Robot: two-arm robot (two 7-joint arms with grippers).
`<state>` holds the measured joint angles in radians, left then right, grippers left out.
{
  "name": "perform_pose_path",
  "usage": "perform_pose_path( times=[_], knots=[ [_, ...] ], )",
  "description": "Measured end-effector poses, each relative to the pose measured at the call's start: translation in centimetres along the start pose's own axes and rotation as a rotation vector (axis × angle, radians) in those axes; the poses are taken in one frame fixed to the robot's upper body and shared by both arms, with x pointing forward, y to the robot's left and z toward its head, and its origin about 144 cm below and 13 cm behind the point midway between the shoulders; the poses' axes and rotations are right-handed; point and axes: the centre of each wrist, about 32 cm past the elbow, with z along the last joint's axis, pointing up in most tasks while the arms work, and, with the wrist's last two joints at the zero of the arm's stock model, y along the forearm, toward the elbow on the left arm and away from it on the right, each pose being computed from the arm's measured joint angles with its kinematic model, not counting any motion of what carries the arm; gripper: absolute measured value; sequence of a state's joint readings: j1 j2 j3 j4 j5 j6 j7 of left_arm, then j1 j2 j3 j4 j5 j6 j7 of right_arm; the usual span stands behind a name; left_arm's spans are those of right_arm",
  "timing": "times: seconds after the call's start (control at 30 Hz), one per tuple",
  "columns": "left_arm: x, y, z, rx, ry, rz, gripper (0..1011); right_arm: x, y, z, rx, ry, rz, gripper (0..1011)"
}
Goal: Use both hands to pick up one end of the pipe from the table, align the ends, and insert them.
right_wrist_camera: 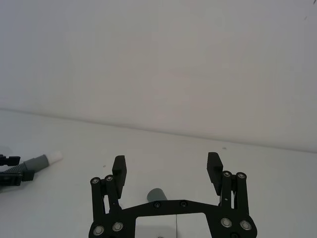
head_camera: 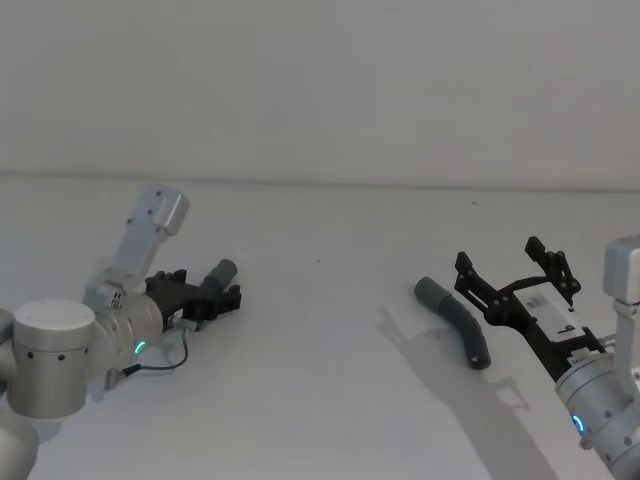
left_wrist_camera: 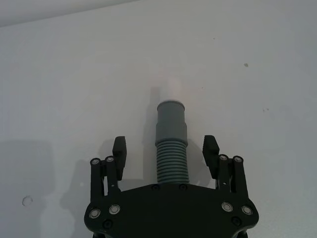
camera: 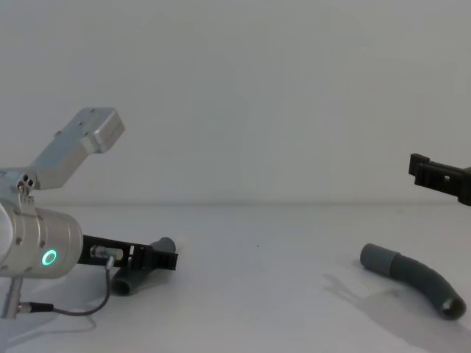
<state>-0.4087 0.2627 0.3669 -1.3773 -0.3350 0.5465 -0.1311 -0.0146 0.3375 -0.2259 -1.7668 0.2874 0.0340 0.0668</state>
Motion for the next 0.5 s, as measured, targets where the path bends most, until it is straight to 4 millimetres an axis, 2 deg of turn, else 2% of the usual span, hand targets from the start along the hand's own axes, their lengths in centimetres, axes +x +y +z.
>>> perform_pose_path(
  times=[0.23,0.27,0.5],
  knots=[
    [-0.03,-0.06,-0.01,0.001,0.0,-0.001,818,0.0,0.0,0.0,0.0,0.0,0.0,1001],
    [-0.03,-0.06,-0.01,0.001,0.0,-0.001,759,0.0,0.0,0.0,0.0,0.0,0.0,1001],
    [-0.05,-0.09,-0.01,0.002,-0.001,-0.001,564,0.0,0.0,0.0,0.0,0.0,0.0,1001]
  ],
)
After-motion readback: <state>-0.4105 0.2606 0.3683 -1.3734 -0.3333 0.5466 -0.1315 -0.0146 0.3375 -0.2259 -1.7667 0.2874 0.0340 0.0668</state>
